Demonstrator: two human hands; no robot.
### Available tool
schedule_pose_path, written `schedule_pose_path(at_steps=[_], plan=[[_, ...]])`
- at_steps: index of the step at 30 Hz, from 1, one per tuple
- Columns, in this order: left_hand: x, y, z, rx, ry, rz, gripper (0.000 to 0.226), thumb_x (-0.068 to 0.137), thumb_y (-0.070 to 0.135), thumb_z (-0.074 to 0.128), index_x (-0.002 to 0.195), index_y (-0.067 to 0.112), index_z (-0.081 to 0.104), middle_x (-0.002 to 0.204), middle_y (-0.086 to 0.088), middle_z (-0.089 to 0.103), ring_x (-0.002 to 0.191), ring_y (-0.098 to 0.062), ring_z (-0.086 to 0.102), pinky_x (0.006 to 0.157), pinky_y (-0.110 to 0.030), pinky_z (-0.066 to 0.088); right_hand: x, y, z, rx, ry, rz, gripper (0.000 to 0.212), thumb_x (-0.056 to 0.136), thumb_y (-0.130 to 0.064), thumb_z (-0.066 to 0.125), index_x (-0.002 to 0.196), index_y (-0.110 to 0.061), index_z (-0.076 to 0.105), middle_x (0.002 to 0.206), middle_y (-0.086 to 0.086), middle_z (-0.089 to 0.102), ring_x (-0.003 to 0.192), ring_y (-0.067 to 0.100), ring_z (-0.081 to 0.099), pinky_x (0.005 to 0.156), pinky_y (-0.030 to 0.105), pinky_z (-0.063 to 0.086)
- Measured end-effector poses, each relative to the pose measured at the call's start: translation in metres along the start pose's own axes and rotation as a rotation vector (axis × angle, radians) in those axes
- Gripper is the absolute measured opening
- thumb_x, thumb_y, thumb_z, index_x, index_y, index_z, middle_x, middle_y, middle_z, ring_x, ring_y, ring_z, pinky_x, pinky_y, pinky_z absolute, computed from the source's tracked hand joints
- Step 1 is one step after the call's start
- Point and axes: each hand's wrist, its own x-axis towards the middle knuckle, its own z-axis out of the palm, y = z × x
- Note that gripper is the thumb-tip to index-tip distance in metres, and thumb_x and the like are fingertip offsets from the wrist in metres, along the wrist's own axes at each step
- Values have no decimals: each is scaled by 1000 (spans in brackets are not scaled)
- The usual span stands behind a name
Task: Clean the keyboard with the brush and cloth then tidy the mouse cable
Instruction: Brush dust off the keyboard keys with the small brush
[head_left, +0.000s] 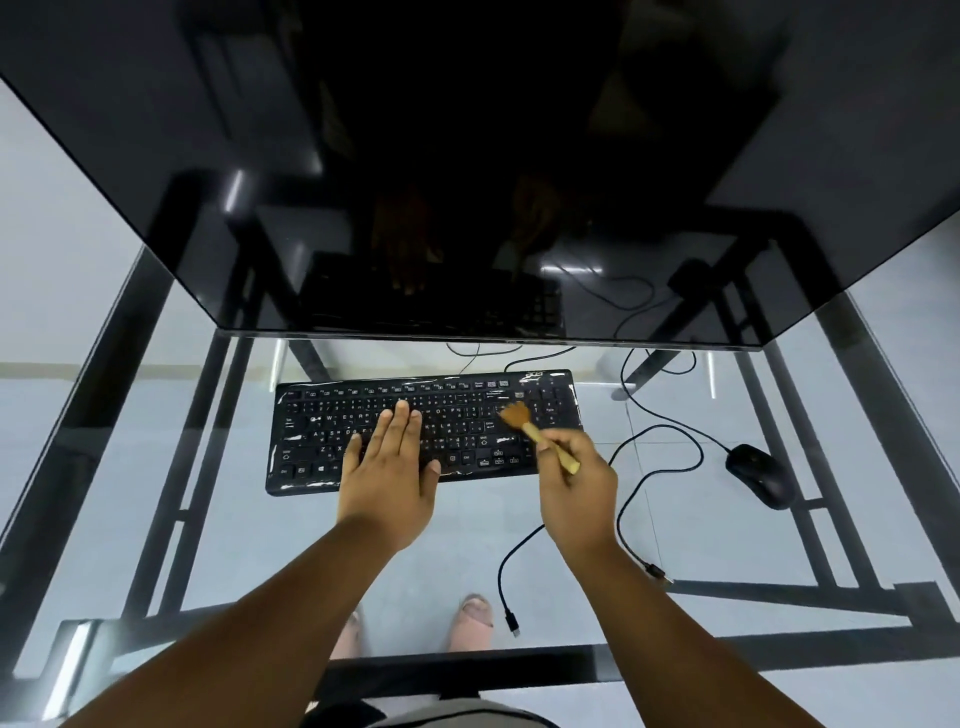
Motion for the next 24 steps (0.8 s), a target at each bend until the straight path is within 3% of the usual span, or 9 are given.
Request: schedule_pose_path(at_steps=[3, 7, 9, 11, 15, 24], plan=[[-7, -18, -7, -9, 15, -23, 65, 99, 47, 24, 155, 20, 2, 162, 5, -9, 149, -13, -7, 120, -42, 1, -4, -6, 11, 11, 119, 10, 9, 93, -22, 57, 100, -26, 62, 82, -6, 68, 71, 15, 61, 63, 28, 48], [-17, -48, -18, -17, 32, -43, 67, 99, 48, 26, 155, 19, 3, 162, 4, -6, 149, -14, -6, 120, -42, 3, -16, -32, 41, 94, 34, -110, 15, 91, -15, 65, 105, -17, 66, 87, -5, 68, 75, 6, 60, 68, 16, 46], [-19, -64, -22, -19, 36, -62, 71, 98, 51, 27, 155, 17, 2, 163, 2, -5, 149, -15, -5, 121, -42, 3, -22, -45, 62, 124, -8, -106, 15, 89, -13, 67, 103, -19, 66, 82, -4, 68, 69, 8, 60, 63, 22, 48], [-22, -82, -28, -28, 42, -80, 76, 96, 56, 28, 155, 16, 0, 163, 1, -5, 149, -15, -5, 121, -41, 3, -29, -59, 86, 173, -38, -91, 12, 89, -16, 68, 96, -25, 64, 75, 0, 69, 66, 20, 63, 58, 36, 52], [-25, -120, -36, -41, 52, -106, 92, 88, 69, 33, 154, 14, 0, 163, -2, -3, 149, -16, -4, 120, -41, 4, -40, -85, 131, 307, -109, -1, 6, 89, -24, 65, 86, -23, 60, 71, 9, 70, 68, 33, 67, 65, 51, 56], [-37, -177, -33, -12, -200, -91, 118, 76, 82, 42, 152, 12, -15, 160, -3, -21, 147, -17, -16, 119, -35, 6, -58, -104, 186, 252, -300, 100, 10, 90, -22, 64, 81, -20, 60, 72, 10, 70, 70, 29, 69, 70, 51, 57]])
